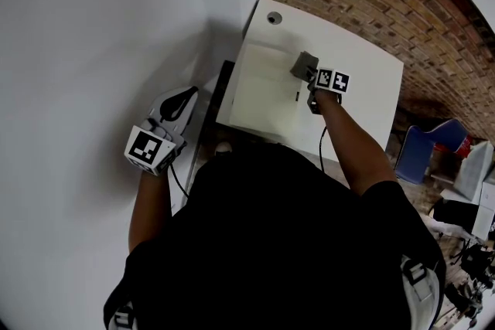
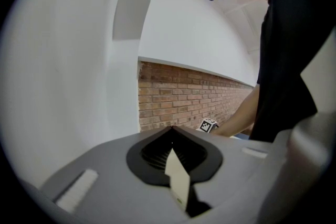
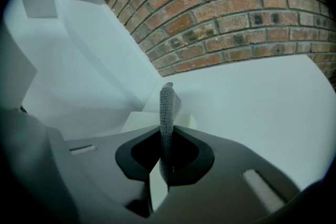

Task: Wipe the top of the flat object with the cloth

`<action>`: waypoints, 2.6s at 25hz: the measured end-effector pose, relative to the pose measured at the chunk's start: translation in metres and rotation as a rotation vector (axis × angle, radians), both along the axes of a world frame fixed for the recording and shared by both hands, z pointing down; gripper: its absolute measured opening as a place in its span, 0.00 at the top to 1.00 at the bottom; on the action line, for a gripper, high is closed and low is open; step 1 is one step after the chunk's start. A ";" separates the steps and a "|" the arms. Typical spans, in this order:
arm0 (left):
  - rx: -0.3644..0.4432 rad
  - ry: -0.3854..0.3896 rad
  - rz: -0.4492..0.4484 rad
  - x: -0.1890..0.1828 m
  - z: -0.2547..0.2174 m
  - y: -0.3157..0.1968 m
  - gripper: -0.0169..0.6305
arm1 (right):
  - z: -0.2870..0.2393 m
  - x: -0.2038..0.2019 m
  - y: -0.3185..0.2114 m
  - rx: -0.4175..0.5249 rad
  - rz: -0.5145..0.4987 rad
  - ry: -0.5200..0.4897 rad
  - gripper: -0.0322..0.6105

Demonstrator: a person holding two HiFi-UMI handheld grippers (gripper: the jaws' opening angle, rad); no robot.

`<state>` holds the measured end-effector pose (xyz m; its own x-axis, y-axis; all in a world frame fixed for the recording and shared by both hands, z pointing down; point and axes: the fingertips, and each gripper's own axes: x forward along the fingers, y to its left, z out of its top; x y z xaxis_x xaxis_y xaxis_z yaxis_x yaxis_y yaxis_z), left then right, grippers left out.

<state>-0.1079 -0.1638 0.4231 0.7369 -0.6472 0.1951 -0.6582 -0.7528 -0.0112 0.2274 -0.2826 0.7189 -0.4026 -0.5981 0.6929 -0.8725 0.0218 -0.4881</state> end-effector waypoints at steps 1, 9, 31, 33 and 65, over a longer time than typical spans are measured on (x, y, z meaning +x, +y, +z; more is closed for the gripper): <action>-0.006 0.003 -0.001 0.001 -0.002 0.001 0.97 | -0.008 -0.006 -0.003 0.017 -0.009 -0.011 0.94; -0.009 0.003 -0.003 -0.009 -0.002 0.013 0.97 | -0.050 -0.083 -0.011 0.101 -0.136 -0.127 0.94; -0.047 -0.018 -0.036 -0.052 0.011 0.045 0.97 | -0.016 -0.236 0.039 -0.076 -0.324 -0.367 0.94; -0.048 -0.018 -0.035 -0.052 0.009 0.046 0.97 | -0.008 -0.237 0.043 -0.096 -0.321 -0.356 0.94; -0.047 -0.014 0.091 -0.009 0.017 0.043 0.97 | 0.034 -0.127 0.079 -0.165 -0.160 -0.174 0.94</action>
<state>-0.1166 -0.1204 0.4398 0.7892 -0.5676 0.2344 -0.5870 -0.8094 0.0164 0.1003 -0.2032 0.7533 -0.6041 -0.4026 0.6877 -0.7672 0.0606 -0.6385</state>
